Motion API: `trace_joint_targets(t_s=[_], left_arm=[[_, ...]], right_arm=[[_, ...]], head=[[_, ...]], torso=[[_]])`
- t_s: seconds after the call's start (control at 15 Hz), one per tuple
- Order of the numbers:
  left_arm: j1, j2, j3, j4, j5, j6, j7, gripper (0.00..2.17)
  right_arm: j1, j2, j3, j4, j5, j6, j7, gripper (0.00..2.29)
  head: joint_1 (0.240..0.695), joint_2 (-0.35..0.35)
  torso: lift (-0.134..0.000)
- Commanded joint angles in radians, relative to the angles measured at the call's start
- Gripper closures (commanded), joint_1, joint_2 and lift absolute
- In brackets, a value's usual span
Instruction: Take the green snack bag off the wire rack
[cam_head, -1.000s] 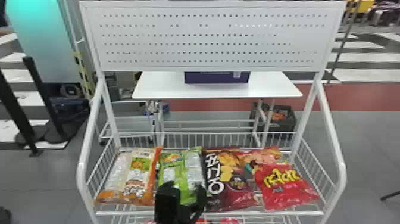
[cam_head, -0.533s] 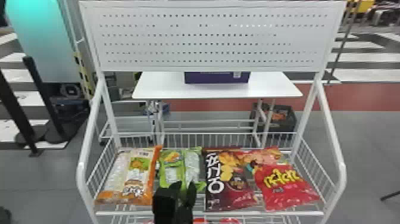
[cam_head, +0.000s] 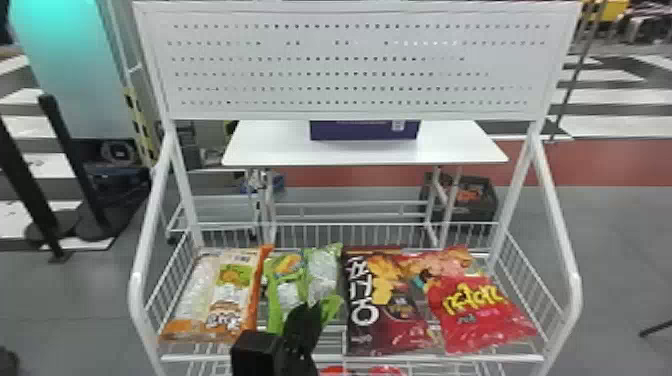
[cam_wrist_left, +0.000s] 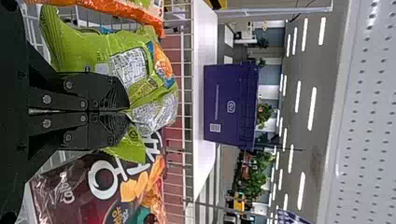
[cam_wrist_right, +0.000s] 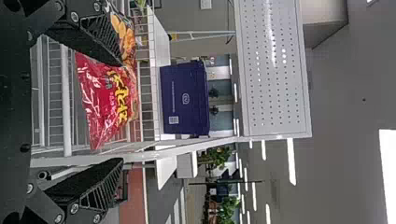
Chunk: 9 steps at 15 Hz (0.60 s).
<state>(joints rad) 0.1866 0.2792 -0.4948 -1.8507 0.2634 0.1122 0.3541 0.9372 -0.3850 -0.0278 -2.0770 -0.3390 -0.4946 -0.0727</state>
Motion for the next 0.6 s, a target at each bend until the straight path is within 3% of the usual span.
trace_joint_targets(t_s=[0.0,0.2,0.53], left_arm=[[0.093,0.051,0.007,-0.111,0.004,-0.061,0.012,1.26],[0.241,0.129,0.062,-0.216,0.002,-0.196,0.028,1.26],[0.485,0.173,0.182,-0.248,-0.036,-0.469,0.04,1.26]], right_arm=[[-0.003,0.0,0.002,0.0,0.0,0.0,0.001,0.17],[-0.005,0.0,0.005,0.002,0.0,0.0,0.001,0.17],[-0.012,0.0,0.011,0.012,0.0,0.0,0.001,0.17]], head=[[0.499,0.0],[0.499,0.0],[0.499,0.0]], torso=[[0.0],[0.0],[0.0]])
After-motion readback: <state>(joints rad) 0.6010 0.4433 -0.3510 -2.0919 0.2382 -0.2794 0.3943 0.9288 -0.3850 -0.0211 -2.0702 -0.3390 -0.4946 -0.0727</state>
